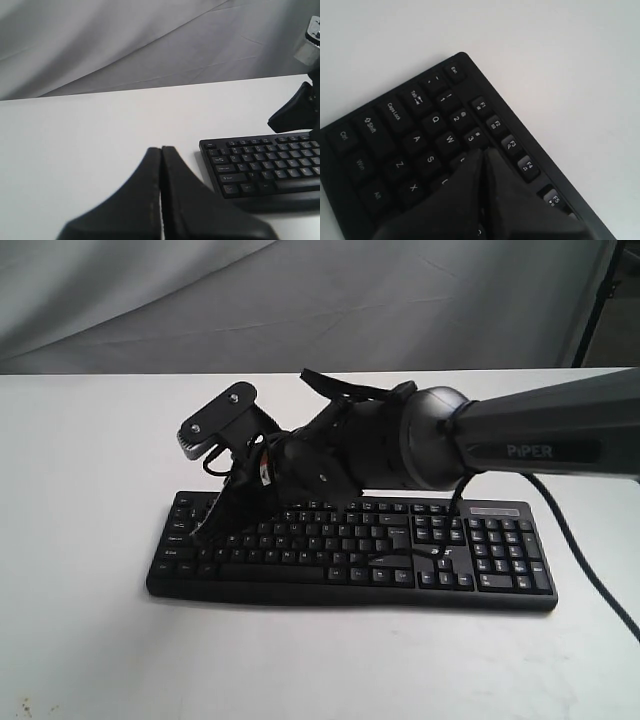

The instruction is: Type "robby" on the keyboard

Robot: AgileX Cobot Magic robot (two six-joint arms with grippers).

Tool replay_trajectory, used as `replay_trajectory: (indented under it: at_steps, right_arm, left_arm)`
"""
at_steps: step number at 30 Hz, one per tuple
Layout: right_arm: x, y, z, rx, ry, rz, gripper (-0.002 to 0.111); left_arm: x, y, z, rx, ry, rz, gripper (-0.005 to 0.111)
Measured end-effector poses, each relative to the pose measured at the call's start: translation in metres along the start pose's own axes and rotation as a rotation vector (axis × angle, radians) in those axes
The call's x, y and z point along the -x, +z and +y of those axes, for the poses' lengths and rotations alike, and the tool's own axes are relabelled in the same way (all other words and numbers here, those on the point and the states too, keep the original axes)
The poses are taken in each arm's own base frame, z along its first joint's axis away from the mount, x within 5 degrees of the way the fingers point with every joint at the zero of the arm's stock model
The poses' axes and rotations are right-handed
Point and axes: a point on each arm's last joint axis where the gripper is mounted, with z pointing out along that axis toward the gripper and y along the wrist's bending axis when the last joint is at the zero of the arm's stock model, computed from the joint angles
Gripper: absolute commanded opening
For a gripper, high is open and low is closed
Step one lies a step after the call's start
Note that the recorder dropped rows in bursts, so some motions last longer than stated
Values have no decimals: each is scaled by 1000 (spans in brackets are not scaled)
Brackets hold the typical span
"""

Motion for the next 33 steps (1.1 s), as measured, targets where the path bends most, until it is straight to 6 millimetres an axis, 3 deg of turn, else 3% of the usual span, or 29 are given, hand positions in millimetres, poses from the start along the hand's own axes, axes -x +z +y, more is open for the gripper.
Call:
replay_trajectory:
  at_steps: [20,33]
  right_arm:
    - [-19,25,4,11,-6,50,0]
    - [-18,26,-3,2,-21,30,0]
  left_arm:
    - [0,0,0,0,0,0,0]
    - [0,0,0,0,0,0,0]
